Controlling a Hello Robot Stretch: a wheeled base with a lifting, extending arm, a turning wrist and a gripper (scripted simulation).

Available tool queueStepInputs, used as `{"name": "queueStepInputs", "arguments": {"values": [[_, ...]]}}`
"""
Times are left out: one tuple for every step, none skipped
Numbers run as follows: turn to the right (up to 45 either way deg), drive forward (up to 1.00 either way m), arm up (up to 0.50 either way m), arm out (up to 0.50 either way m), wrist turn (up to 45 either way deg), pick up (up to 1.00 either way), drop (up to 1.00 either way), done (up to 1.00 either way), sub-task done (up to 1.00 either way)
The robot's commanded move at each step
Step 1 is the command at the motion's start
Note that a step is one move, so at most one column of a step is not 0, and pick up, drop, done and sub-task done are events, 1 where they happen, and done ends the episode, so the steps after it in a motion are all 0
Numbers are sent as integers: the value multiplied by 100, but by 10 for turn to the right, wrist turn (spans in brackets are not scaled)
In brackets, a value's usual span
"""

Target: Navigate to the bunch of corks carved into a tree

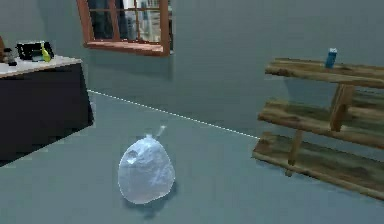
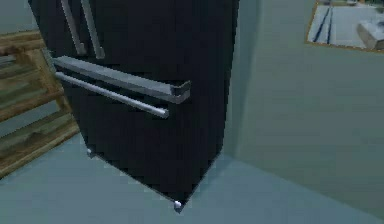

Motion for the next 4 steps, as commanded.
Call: {"name": "queueStepInputs", "arguments": {"values": [[450, 0, 0, 0, 0, 0, 0, 0, 0], [120, 0, 0, 0, 0, 0, 0, 0, 0], [0, 30, 0, 0, 0, 0, 0, 0, 0], [-450, 0, 0, 0, 0, 0, 0, 0, 0]]}}
